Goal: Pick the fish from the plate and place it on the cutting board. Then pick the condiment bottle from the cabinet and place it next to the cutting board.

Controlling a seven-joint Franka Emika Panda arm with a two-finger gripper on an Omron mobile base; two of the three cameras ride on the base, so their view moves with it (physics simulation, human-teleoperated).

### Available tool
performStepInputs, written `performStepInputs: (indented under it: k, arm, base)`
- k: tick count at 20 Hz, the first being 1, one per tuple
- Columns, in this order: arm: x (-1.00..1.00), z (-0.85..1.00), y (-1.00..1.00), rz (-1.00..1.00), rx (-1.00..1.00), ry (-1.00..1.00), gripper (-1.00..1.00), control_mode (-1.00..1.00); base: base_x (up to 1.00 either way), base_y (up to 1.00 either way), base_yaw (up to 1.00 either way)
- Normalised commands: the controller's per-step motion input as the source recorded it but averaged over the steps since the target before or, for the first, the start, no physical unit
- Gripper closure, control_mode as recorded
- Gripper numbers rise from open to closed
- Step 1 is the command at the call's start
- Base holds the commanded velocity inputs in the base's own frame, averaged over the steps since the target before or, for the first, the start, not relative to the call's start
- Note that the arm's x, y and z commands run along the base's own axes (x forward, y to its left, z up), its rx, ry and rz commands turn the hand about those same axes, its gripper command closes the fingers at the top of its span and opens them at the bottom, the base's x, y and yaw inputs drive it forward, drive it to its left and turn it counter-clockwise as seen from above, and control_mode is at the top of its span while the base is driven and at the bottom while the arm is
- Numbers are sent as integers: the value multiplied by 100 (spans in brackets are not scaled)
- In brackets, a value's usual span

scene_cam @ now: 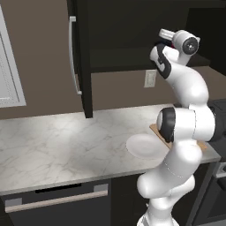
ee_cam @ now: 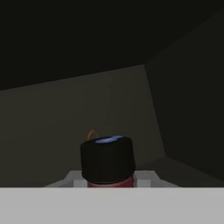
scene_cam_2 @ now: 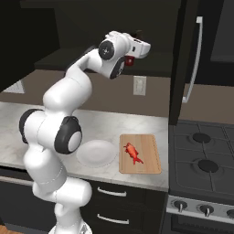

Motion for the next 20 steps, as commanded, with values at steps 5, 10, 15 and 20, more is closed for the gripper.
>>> performStepInputs:
  k: [5,10,15,20]
  arm:
    - [-21,0,2,0,0,-3,100,-100]
    - [-19,0,12,0,-2,-1,100,-100]
    - [-21,4,15,0,-3,0,100,-100]
    - [-21,24,17,0,-7,0,100,-100]
  base:
    - [0,0,0]
    - [0,0,0]
    - [0,0,0]
    - [0,0,0]
